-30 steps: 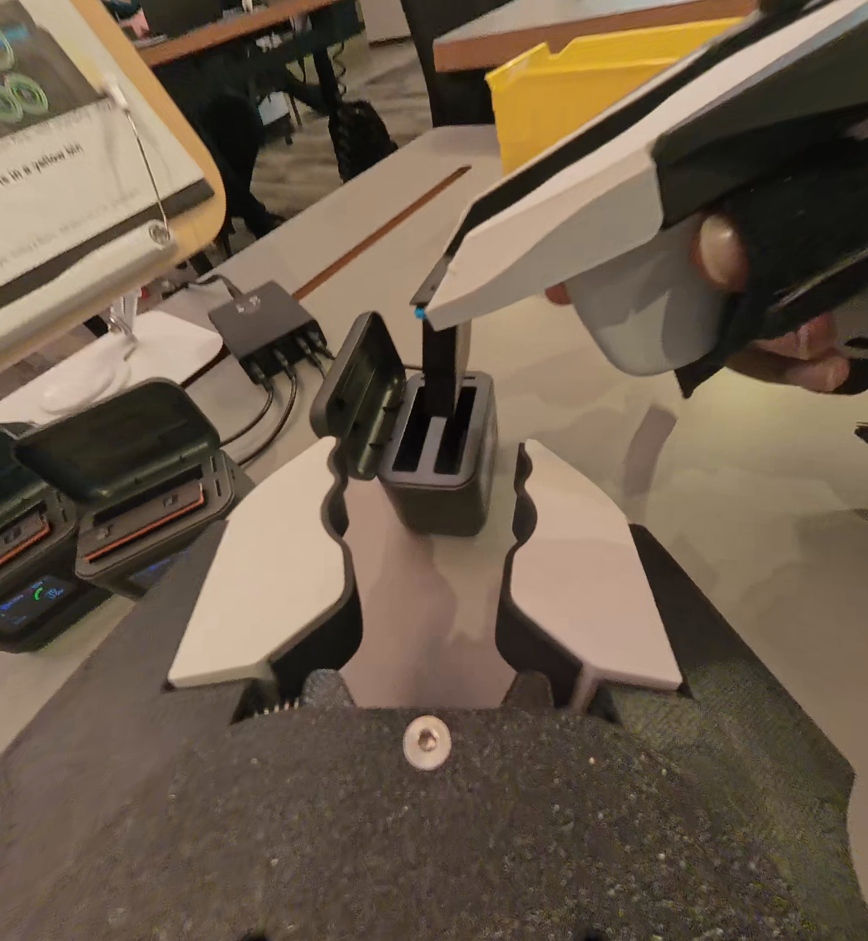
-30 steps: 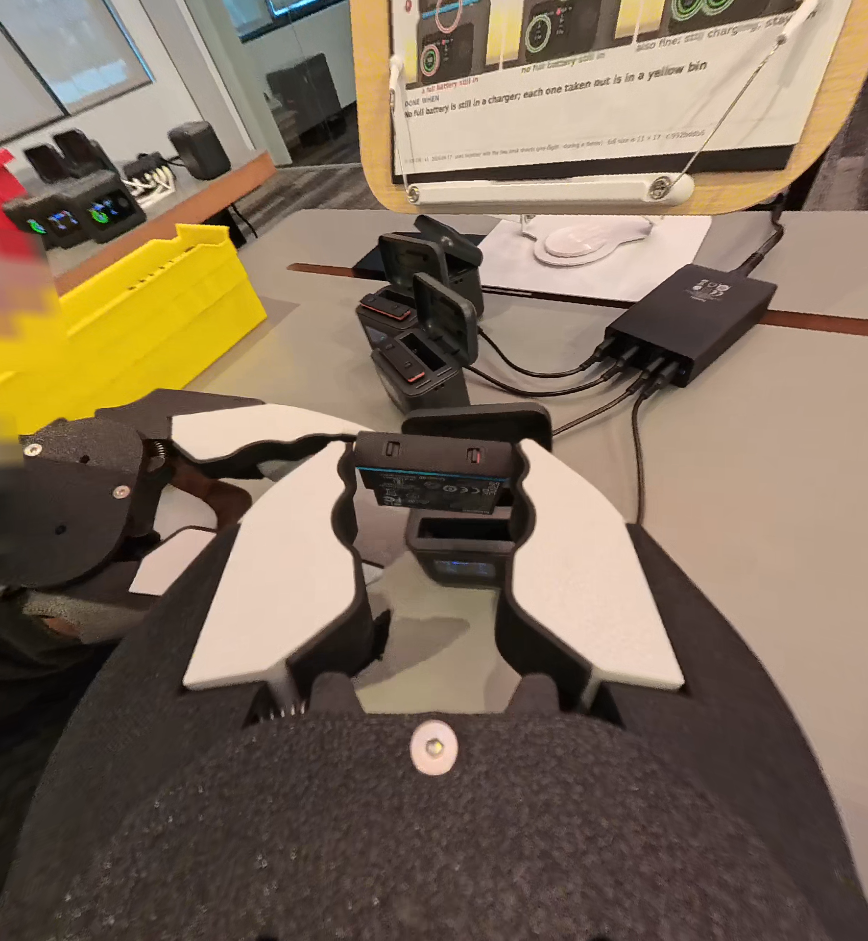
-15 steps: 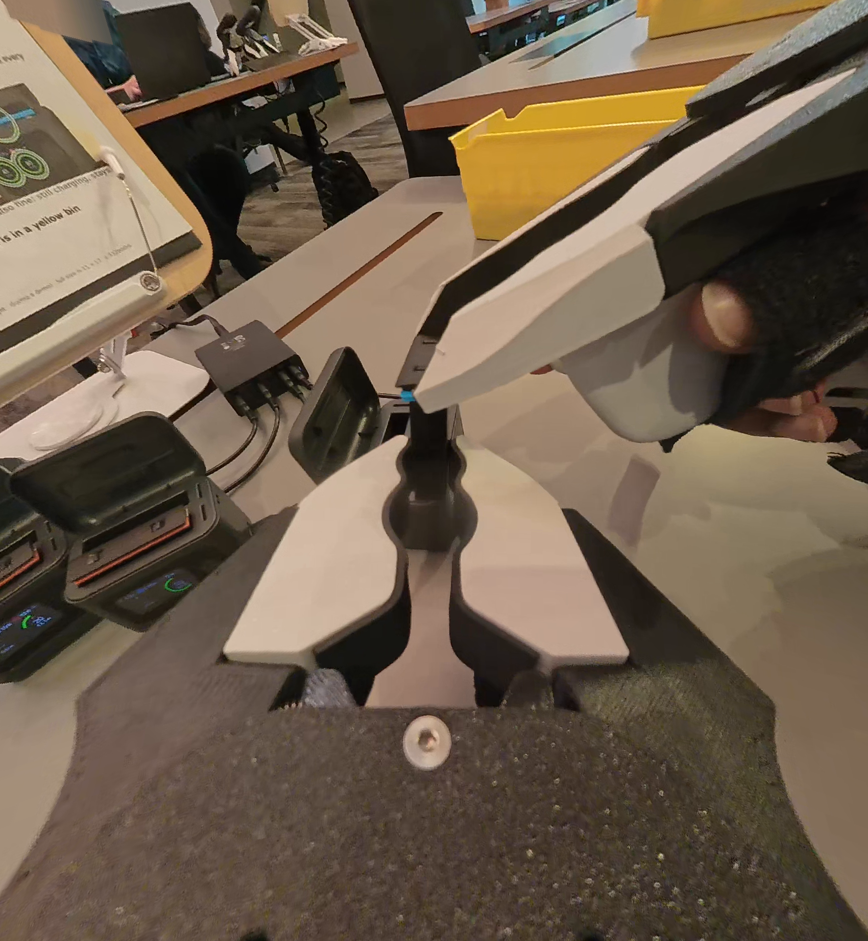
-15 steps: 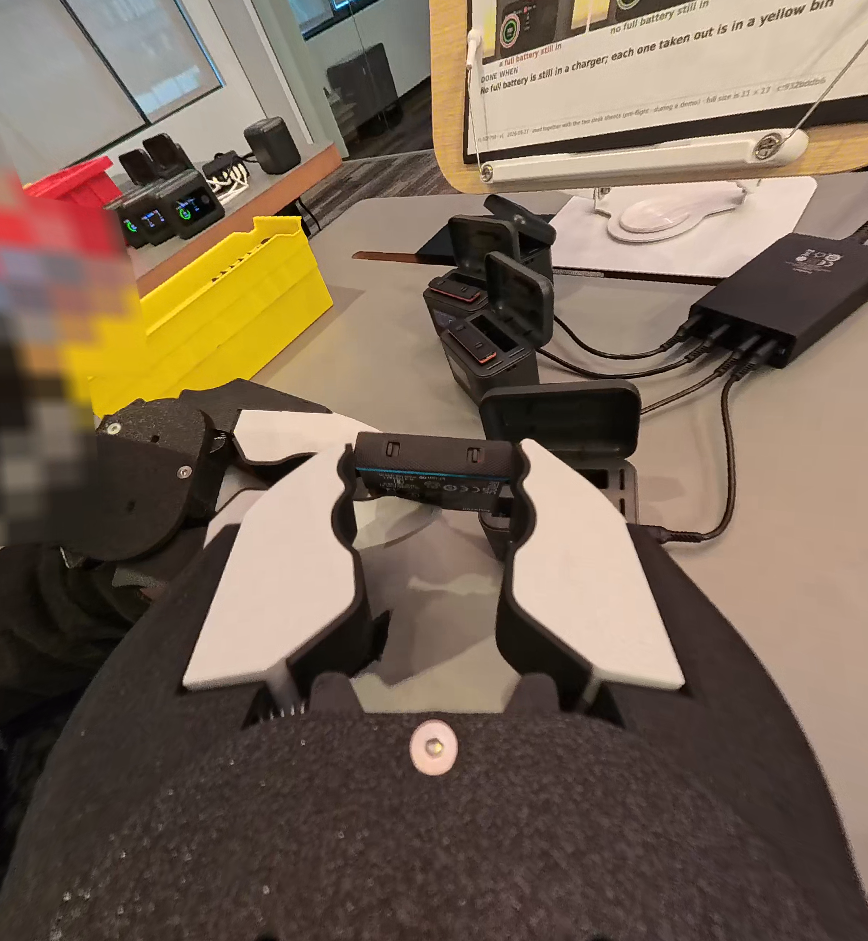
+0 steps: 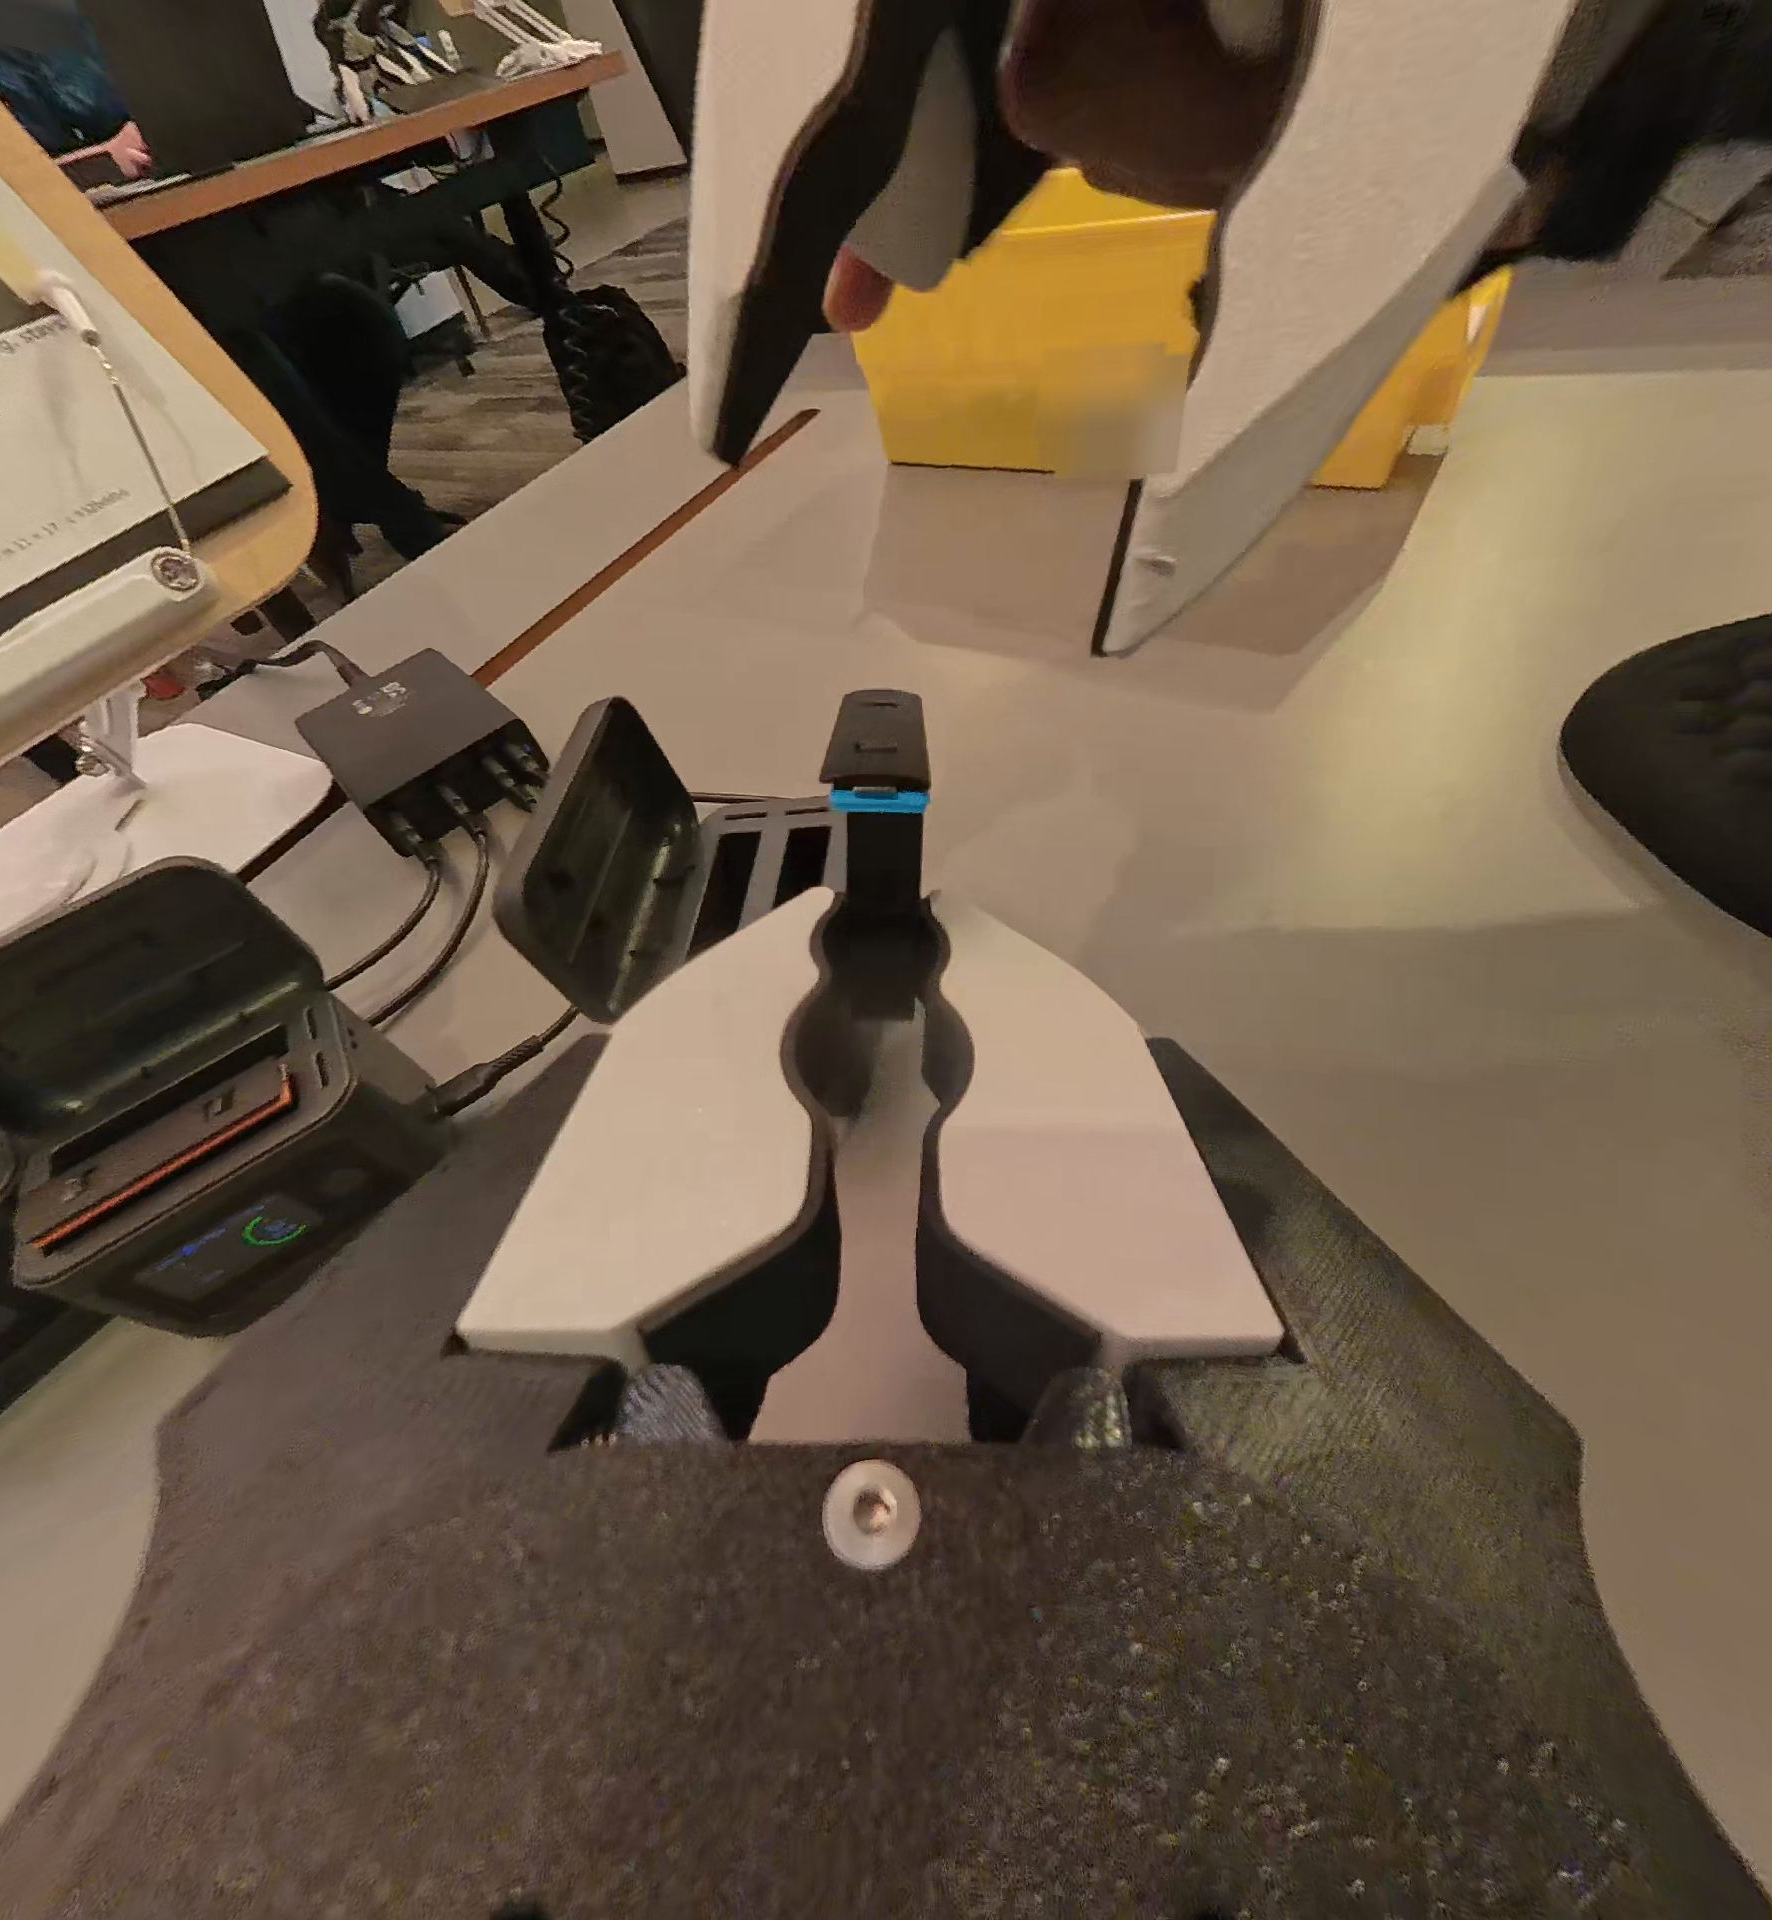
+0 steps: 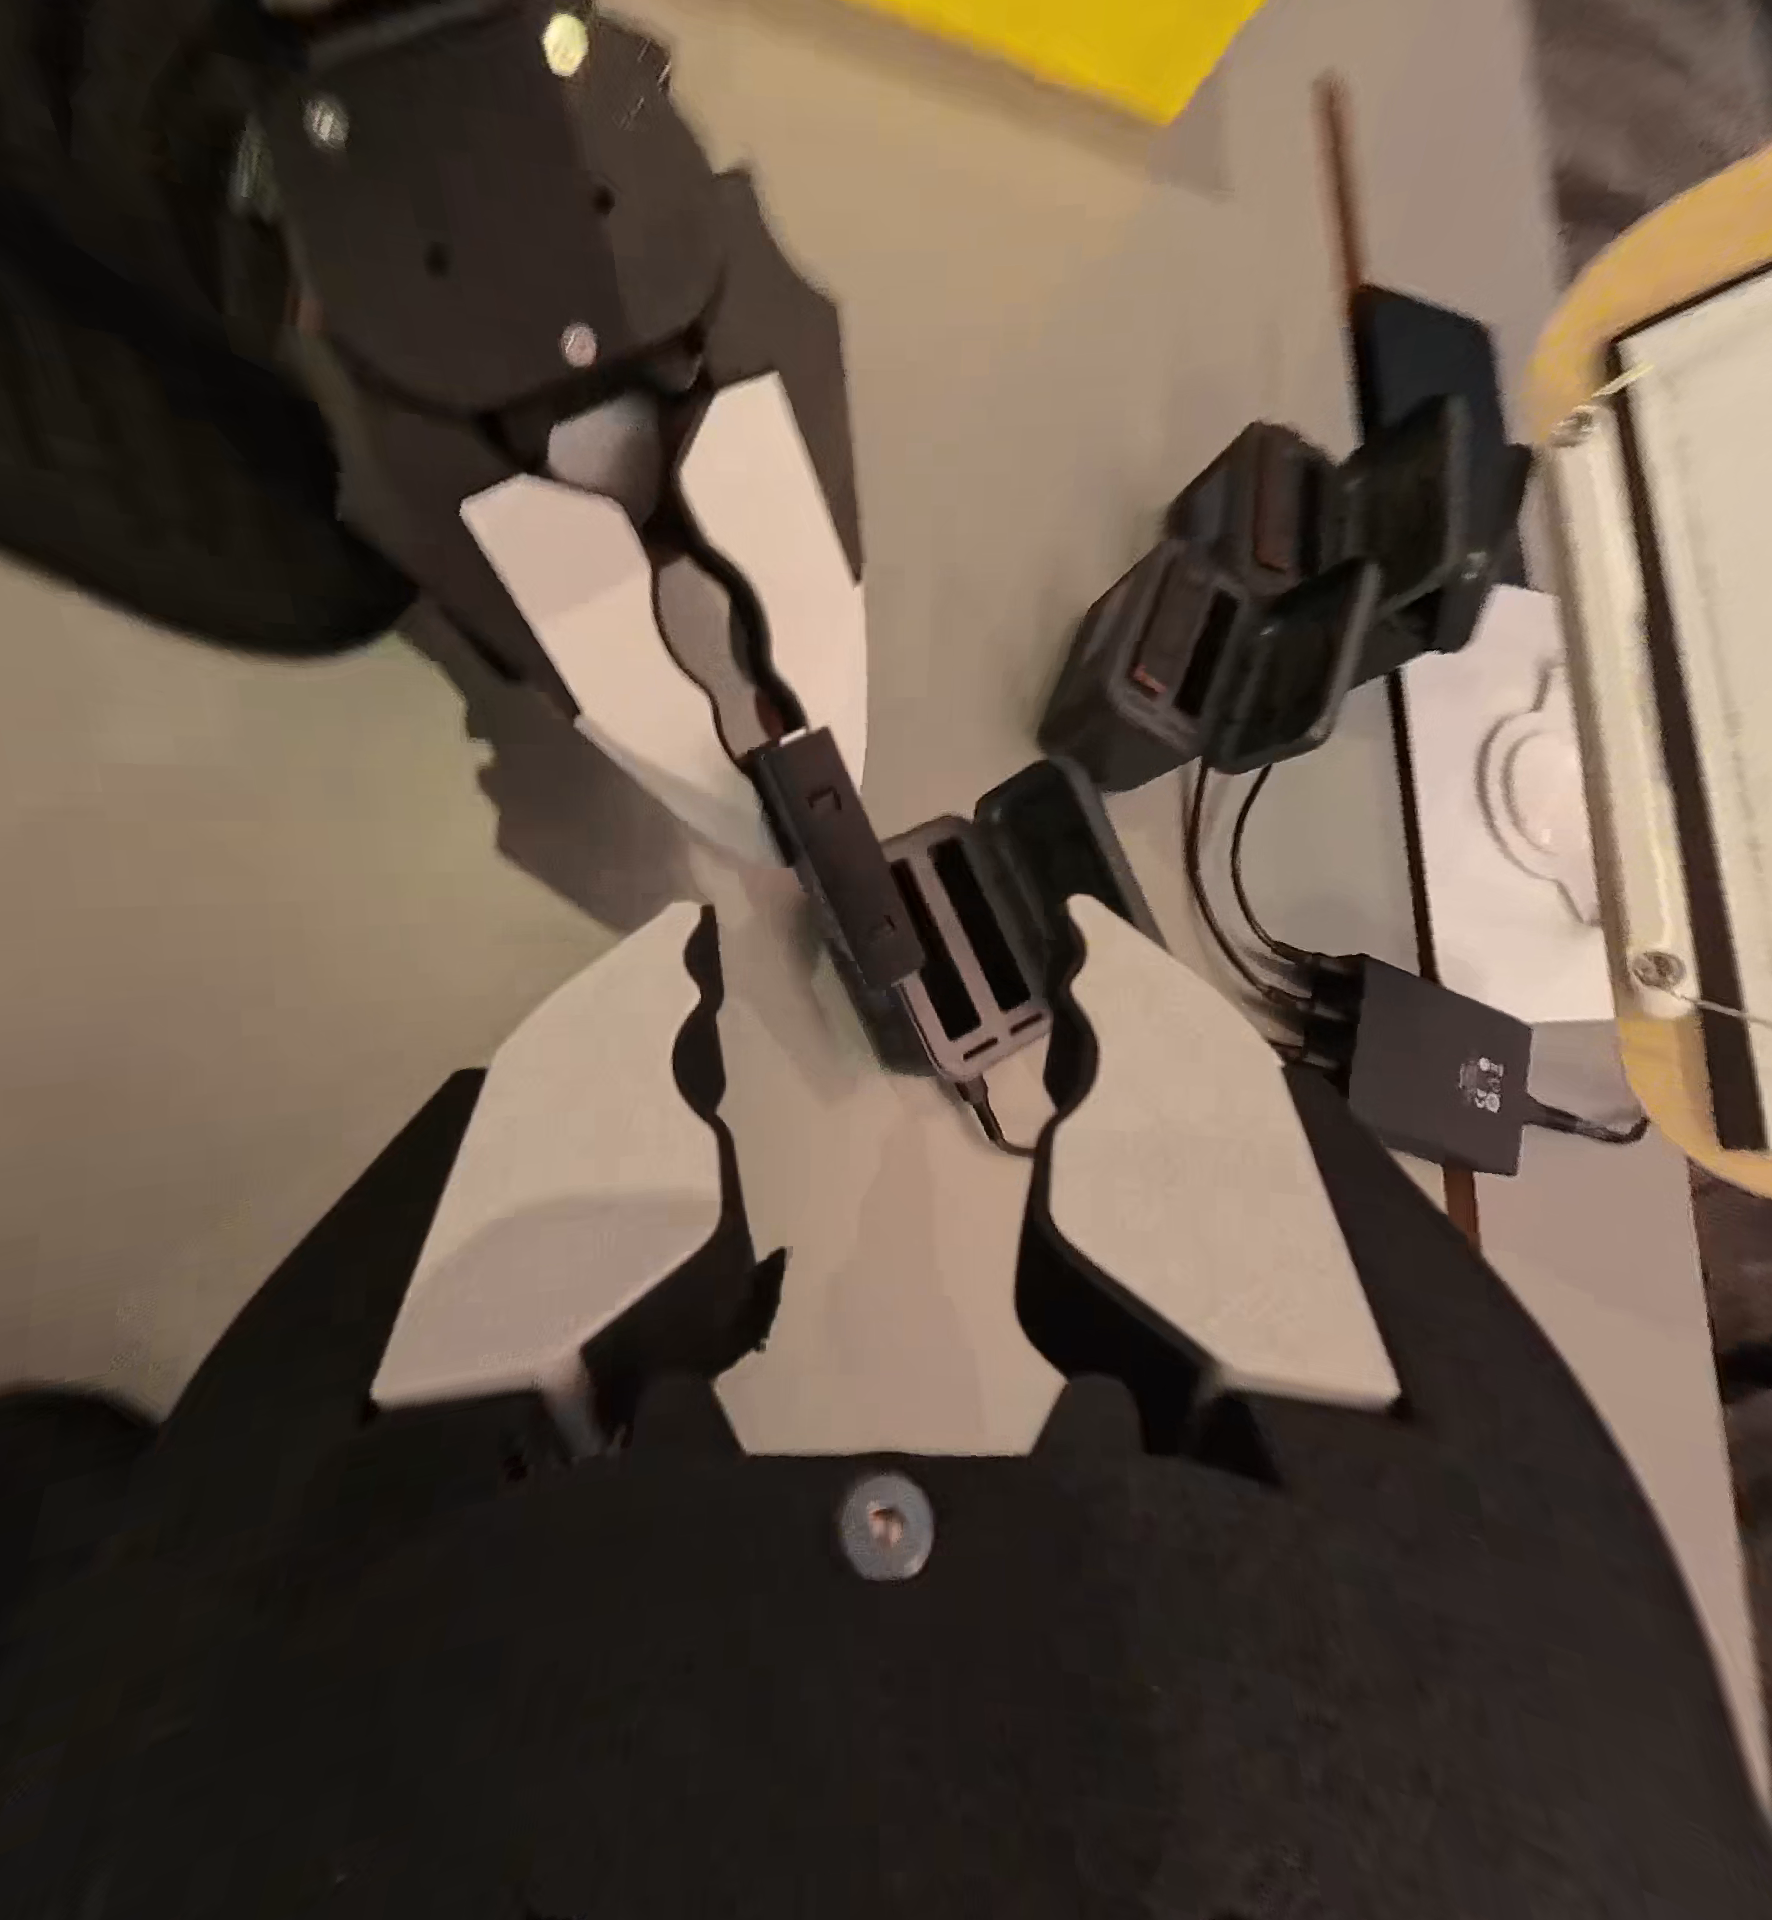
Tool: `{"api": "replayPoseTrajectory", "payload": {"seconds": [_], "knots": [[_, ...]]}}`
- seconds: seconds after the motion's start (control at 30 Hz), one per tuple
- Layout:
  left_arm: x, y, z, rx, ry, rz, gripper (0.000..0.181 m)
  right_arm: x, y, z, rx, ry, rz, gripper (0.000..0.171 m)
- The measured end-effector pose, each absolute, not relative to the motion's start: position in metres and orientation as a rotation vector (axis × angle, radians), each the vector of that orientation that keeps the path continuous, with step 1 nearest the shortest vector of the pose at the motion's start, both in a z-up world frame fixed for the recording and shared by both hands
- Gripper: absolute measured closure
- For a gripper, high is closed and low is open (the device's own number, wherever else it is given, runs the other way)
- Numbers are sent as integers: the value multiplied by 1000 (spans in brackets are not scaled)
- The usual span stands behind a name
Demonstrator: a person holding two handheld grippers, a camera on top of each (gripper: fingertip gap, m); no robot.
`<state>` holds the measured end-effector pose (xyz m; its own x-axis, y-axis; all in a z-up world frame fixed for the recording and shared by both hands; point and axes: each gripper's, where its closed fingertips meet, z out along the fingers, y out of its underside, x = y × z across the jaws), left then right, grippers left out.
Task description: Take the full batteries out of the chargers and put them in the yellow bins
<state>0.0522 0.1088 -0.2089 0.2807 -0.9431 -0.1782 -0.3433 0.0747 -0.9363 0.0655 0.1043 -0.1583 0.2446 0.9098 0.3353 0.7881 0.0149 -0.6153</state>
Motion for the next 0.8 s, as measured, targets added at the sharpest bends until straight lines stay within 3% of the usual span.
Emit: {"api": "replayPoseTrajectory", "payload": {"seconds": [0.23,0.37,0.57,0.67,0.8], "knots": [[56,100,-211,-1458,1302,-736,170,61,101,-188,-1792,-1870,127,119],[56,99,-213,-1463,1321,-726,170,55,100,-200,-1771,-1922,132,154],[58,98,-212,-1457,1309,-741,169,58,99,-200,-1754,-1952,132,156],[58,101,-213,-1474,1291,-746,141,69,101,-190,-1767,-1950,94,156],[57,106,-216,-1501,1276,-726,137,111,111,-163,-1829,-1915,4,156]]}}
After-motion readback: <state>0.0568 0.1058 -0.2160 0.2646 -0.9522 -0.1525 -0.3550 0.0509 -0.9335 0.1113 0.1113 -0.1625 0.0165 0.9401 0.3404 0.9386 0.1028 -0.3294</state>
